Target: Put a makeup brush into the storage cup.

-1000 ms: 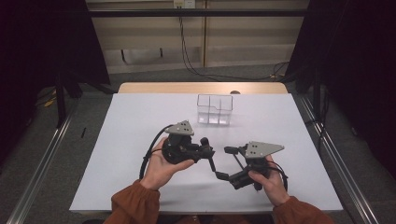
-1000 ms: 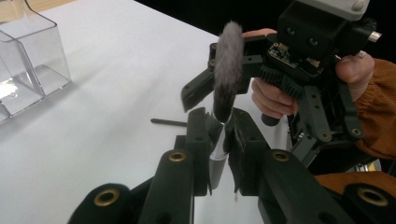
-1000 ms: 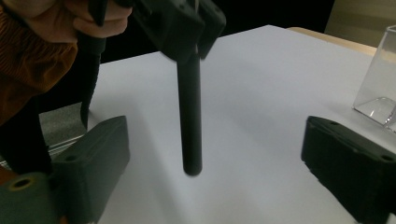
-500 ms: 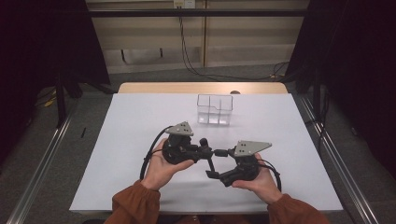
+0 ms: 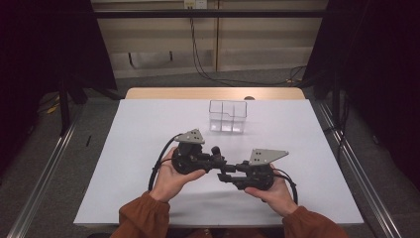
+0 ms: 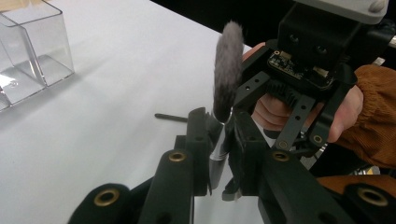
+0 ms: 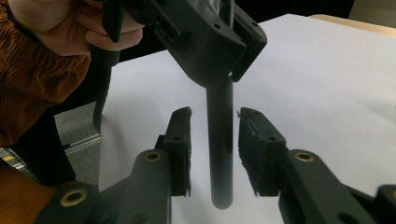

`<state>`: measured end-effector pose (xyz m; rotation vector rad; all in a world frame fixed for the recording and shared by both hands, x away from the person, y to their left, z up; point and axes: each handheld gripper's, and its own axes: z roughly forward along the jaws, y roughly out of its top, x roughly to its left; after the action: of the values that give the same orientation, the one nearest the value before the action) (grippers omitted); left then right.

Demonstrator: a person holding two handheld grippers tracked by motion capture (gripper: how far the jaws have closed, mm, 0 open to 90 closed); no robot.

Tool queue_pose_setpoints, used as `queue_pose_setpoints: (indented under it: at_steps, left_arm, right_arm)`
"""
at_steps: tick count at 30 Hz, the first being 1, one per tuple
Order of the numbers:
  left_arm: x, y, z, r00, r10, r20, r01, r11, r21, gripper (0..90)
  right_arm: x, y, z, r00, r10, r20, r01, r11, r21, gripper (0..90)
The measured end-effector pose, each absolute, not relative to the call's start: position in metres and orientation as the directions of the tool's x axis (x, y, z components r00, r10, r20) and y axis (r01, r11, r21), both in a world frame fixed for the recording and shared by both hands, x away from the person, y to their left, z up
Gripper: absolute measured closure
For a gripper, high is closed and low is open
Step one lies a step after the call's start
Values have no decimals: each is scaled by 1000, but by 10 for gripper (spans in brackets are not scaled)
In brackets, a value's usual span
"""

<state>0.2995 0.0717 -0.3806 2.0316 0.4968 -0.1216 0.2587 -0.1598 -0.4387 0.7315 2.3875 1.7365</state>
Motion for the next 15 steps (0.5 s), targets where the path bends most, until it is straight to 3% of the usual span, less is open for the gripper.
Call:
queue_pose_setpoints:
  at_steps: [15]
  left_arm:
    - [300,70,-382,910,294,-293,398,-419,816,795]
  right_arm:
    - [260,-159,-440,-873,441,209,331,221,918,738]
